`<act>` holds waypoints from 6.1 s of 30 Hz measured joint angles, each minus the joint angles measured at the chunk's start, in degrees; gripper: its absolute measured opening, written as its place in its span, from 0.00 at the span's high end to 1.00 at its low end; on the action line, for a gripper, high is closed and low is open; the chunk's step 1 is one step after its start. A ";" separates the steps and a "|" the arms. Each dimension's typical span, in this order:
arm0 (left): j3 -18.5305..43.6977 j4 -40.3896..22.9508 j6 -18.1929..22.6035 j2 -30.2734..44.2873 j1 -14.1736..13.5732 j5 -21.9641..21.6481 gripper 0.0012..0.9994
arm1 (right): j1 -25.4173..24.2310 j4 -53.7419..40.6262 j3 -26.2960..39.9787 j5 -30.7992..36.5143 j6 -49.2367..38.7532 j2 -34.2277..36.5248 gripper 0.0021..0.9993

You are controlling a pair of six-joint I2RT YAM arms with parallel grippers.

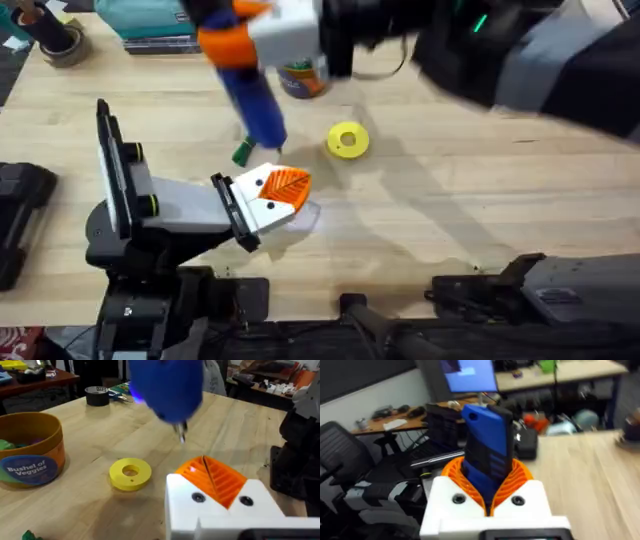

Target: Pick up the gripper from the table and insert it into the empty holder that is missing its gripper. Then pick up a screw, insert it into the mounting hole, and use the screwdriver to tighten it. Finally, clean up the table by picking up the vegetable and placing it into the bucket.

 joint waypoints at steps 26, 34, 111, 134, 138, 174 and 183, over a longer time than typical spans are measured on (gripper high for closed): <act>0.00 -0.01 0.00 0.01 0.00 -0.02 1.00 | -10.71 -85.87 28.65 62.29 -67.94 2.08 0.98; 0.00 0.01 0.00 0.00 0.00 -0.01 1.00 | -21.24 -84.63 19.38 64.81 -77.41 7.60 0.98; 57.20 -41.14 14.62 68.09 2.99 -51.58 0.01 | -26.22 -79.89 -3.51 56.90 -22.89 -26.88 0.00; 57.53 -41.75 15.50 90.57 -5.20 -59.71 0.01 | -26.22 -78.67 -7.48 56.75 -20.88 -32.59 0.00; 57.55 -41.34 15.50 93.32 -5.20 -59.71 0.01 | -26.22 -78.67 -7.56 56.75 -20.86 -32.63 0.00; 83.58 -44.63 13.70 88.34 -4.00 -56.91 0.99 | -26.22 -77.59 -7.56 56.75 -20.88 -32.68 0.00; 85.05 -30.13 13.43 90.78 -8.46 -48.63 0.99 | -26.22 -77.59 -7.56 56.75 -20.87 -32.66 0.00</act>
